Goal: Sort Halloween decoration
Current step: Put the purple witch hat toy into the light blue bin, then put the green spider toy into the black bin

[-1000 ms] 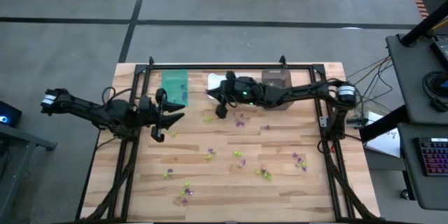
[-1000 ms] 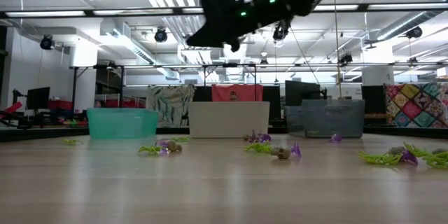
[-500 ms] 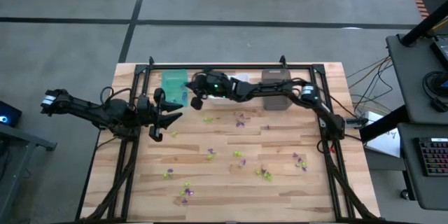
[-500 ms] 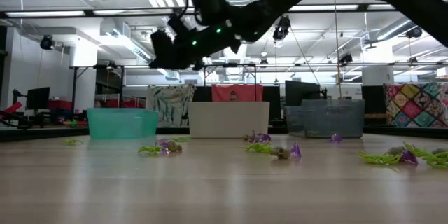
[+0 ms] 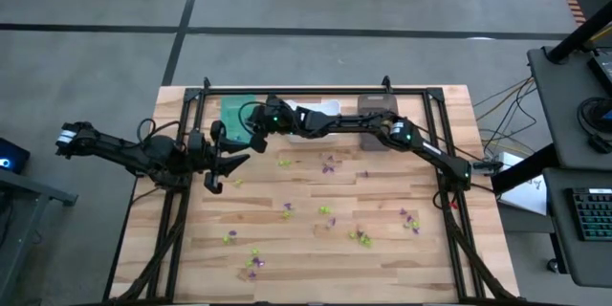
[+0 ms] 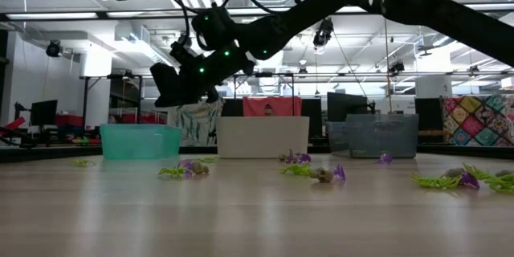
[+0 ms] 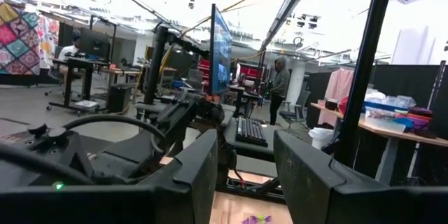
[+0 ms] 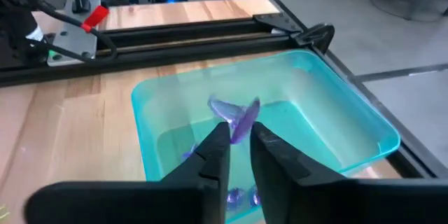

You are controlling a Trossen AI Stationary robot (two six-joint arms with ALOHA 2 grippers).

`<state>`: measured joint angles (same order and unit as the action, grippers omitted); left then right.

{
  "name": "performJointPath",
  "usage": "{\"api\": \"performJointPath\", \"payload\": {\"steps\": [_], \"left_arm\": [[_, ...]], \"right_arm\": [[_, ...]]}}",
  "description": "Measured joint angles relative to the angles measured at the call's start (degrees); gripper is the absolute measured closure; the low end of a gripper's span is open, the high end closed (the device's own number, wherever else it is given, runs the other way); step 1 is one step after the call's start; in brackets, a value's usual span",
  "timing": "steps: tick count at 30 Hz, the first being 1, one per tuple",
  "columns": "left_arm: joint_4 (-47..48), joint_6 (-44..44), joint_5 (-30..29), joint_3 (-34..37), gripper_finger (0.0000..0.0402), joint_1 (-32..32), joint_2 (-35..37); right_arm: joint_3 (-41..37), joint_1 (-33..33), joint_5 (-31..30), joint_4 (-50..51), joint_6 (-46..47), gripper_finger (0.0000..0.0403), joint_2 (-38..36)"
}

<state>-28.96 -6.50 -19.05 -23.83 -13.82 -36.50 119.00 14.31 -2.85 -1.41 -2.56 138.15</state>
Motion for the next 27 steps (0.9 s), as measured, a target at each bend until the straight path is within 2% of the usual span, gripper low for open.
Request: {"api": "performJointPath", "payload": {"steps": [6, 10, 14, 23, 27], "left_arm": [[0.0, -0.1, 0.0, 0.0, 0.0278, 0.0, -0.2], [0.5, -0.6, 0.0, 0.0, 0.0278, 0.0, -0.3], [2.8, -2.4, 0.0, 0.0, 0.0278, 0.0, -0.3], [10.8, -10.9, 0.0, 0.0, 0.0278, 0.0, -2.0], [12.3, -14.4, 0.1, 0.0, 0.0278, 0.0, -5.2]], "right_arm": [[0.0, 0.0, 0.1, 0.6, 0.3, 0.0299, -0.2], [-0.1, 0.0, 1.1, 5.6, -0.1, 0.0279, -1.9], [-0.1, -0.6, 1.9, 16.5, -1.2, 0.0271, -6.0], [-0.8, -4.2, 1.6, 51.0, -2.0, 0.0288, -16.7], [-4.8, -7.2, 1.3, 55.9, -1.2, 0.0299, -20.7]]}}
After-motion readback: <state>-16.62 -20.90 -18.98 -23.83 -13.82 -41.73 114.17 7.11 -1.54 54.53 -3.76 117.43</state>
